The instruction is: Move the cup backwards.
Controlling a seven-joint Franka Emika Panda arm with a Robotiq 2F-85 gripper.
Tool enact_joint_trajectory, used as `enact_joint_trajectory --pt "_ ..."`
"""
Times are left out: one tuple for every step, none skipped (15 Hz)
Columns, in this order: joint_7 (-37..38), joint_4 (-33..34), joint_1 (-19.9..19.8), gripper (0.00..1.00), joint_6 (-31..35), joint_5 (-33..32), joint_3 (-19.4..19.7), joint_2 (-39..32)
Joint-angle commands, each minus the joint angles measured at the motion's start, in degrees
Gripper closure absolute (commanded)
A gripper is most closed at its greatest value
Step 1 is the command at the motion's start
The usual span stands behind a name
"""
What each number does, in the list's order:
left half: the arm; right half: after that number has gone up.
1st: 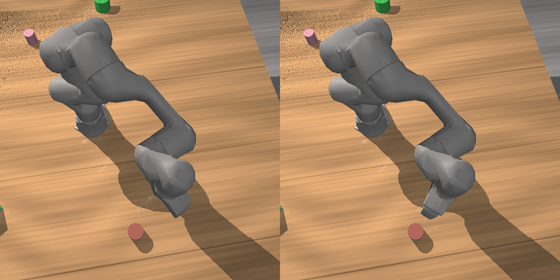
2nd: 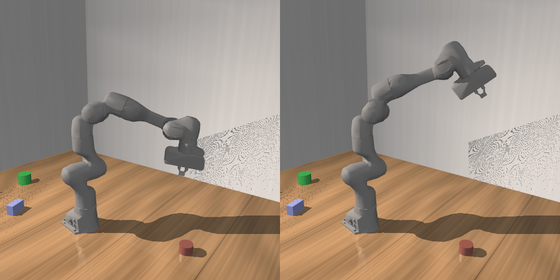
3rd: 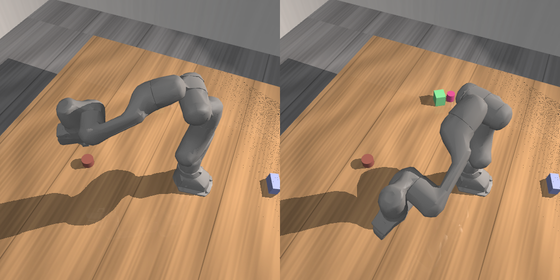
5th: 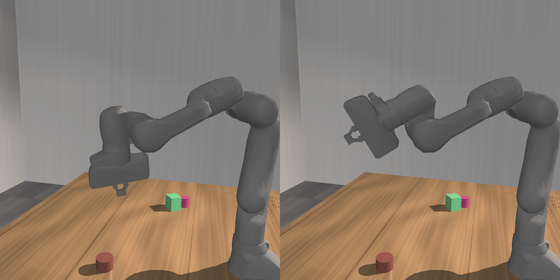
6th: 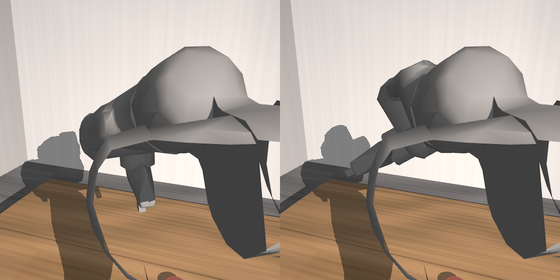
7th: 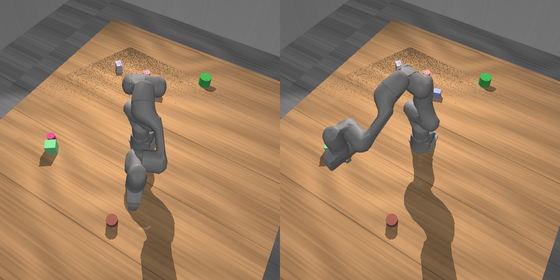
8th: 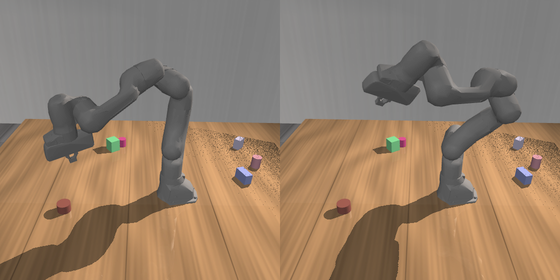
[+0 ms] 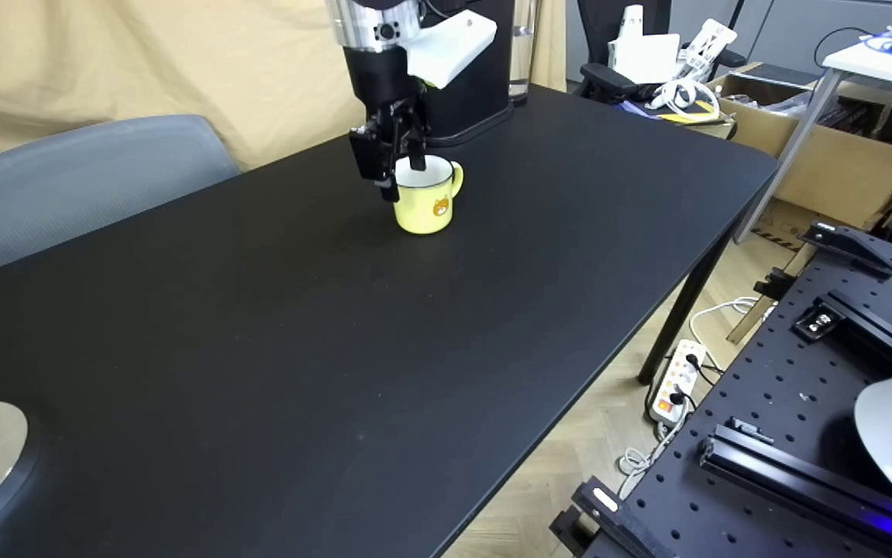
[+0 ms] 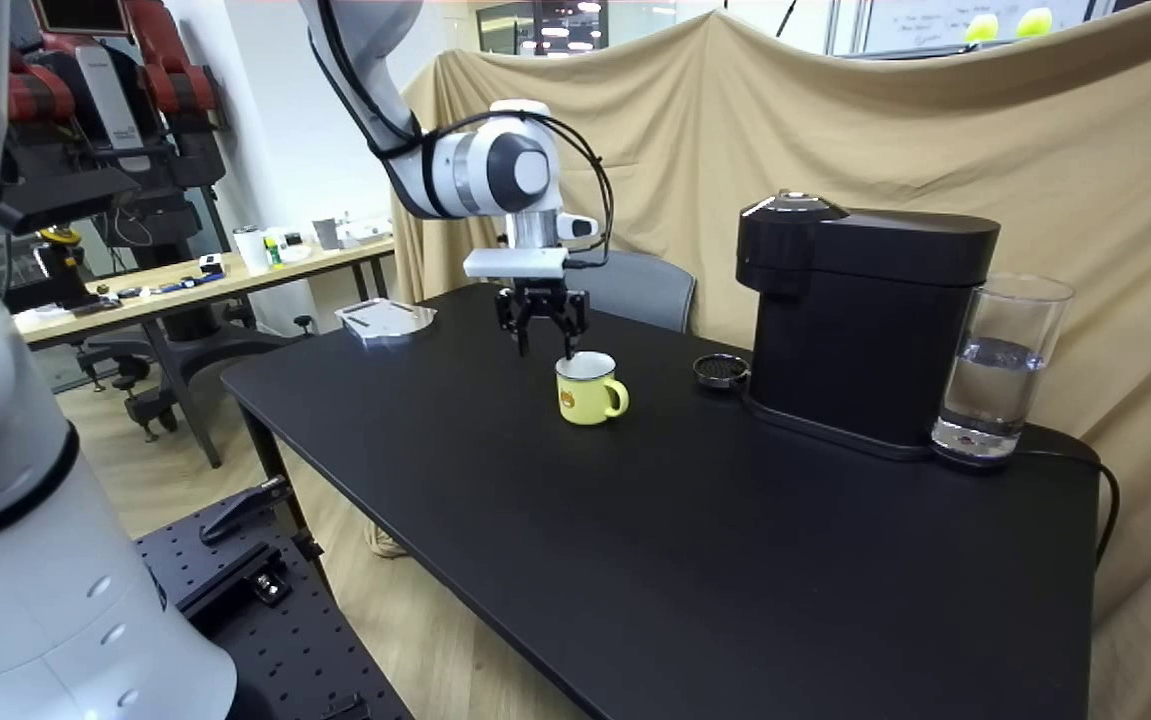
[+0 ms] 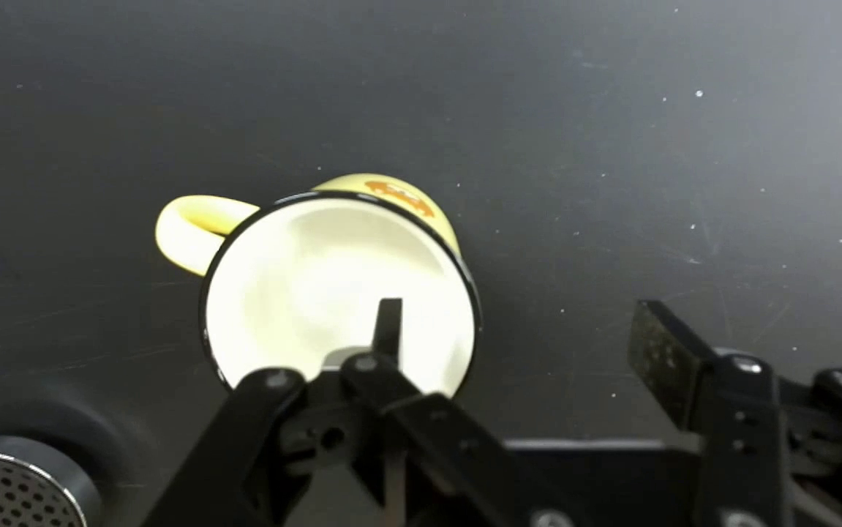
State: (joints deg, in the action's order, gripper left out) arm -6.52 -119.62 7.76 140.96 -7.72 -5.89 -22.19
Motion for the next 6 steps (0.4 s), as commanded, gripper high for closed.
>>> enact_joint_trajectory --pt "-2.48 -2.54 -0.86 0.0 -4.54 1.64 -1.39 6.25" --pt "-3.23 -2.98 -1.05 0.0 -6.02 2.49 -1.73 7.62" --pt "-3.92 -3.33 -1.1 0.0 -7.23 3.33 -1.9 8.77" --pt "-4.91 -3.64 -1.23 0.0 -9.39 4.41 -2.14 9.91" --pt "-5.87 -3.94 -1.4 0.0 -11.77 5.59 -2.32 10.94" --pt "-7.45 -4.42 -1.64 0.0 -13.6 6.83 -2.45 11.83"
